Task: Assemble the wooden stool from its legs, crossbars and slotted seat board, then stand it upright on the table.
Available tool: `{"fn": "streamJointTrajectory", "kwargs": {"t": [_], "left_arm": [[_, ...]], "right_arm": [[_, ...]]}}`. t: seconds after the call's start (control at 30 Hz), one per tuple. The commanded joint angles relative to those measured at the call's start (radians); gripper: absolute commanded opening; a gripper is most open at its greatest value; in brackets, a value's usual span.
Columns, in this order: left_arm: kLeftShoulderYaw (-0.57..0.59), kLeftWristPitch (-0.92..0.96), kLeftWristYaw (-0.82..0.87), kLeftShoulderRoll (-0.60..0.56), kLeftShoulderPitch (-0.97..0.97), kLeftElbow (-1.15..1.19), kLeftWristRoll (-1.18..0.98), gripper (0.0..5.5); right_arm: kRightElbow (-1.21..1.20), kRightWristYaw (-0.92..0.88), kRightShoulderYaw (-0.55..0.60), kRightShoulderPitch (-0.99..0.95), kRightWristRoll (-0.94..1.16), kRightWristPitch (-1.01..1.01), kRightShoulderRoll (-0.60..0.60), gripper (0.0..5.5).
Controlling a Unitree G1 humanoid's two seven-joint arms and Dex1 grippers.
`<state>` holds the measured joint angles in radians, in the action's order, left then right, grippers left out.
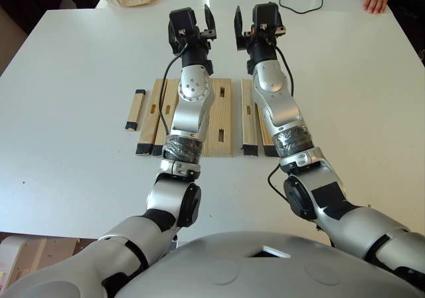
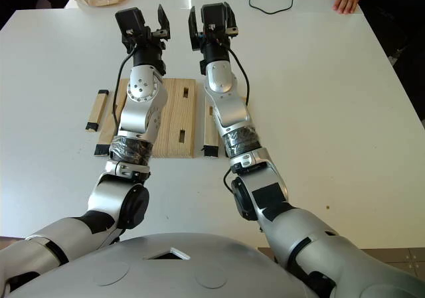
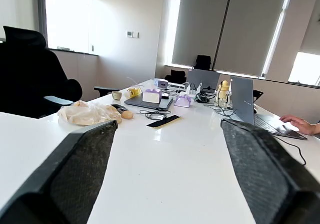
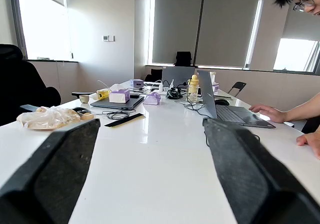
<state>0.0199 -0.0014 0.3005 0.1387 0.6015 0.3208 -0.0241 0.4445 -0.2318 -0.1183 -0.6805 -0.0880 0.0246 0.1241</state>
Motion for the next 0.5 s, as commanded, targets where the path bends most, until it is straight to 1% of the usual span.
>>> {"fn": "streamJointTrajectory", "kwargs": {"t": [0.03, 0.27, 0.5], "left_arm": [[-0.007, 0.012, -0.008, 0.034, 0.017, 0.026, 0.0, 3.85], [-0.052, 0.025, 0.038, 0.002, 0.024, 0.028, 0.105, 3.85], [-0.057, 0.035, 0.002, -0.009, 0.023, 0.016, 0.111, 3.85]], "right_arm": [[-0.034, -0.006, -0.02, 0.02, -0.037, 0.039, 0.017, 3.81], [-0.041, -0.048, -0.02, 0.03, -0.065, 0.041, 0.031, 3.81], [-0.024, -0.047, -0.016, 0.029, -0.07, 0.034, 0.026, 3.81]]}}
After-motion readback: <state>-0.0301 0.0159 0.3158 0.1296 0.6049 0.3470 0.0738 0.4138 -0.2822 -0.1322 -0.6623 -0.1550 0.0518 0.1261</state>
